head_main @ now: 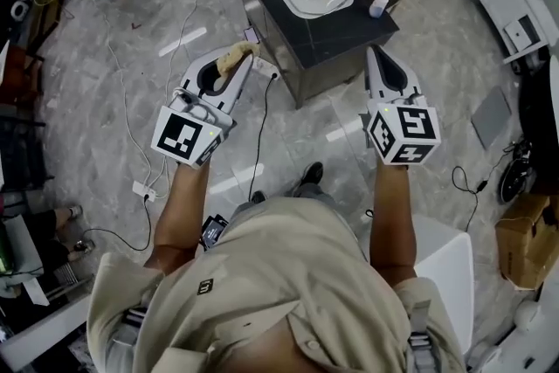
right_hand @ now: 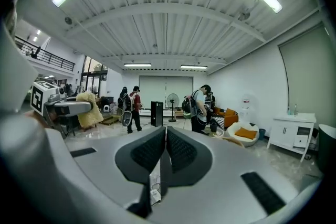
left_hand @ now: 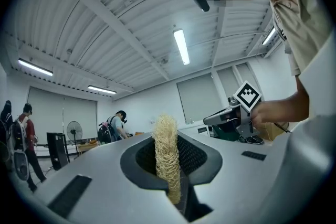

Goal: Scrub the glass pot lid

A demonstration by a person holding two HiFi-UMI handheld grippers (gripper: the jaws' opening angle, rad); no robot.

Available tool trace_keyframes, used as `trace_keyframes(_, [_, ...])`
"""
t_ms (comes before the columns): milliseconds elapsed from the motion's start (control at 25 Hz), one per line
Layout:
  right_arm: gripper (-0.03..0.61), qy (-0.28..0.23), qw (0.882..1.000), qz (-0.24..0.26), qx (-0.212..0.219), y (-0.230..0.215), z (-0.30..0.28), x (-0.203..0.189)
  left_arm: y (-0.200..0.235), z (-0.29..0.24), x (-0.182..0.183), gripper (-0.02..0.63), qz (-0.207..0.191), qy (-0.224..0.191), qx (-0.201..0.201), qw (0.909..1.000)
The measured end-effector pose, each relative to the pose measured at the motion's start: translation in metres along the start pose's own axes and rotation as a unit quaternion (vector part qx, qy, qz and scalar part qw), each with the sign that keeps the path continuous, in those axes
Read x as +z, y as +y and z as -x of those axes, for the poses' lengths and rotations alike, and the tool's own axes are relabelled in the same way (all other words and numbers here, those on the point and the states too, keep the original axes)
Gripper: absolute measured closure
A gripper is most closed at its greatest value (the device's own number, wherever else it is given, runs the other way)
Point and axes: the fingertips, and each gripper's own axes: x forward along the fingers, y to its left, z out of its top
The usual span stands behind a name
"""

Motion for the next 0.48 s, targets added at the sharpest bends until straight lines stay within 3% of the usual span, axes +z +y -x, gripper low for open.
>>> trace_keyframes(120, [0.554, 0.003, 1.0, -0.001, 0.024, -0.018, -0.02, -0.001, -0.001, -0.019, -0.007, 0.565, 0.0, 0.021, 0.017, 0.9996])
trace_keyframes(480, [0.554, -0.005, 0.998, -0.004, 0.056, -0.077, -0.05, 0.003, -0.008, -0.075, -0.003, 0.565, -0.017, 0.022, 0.049, 0.9984])
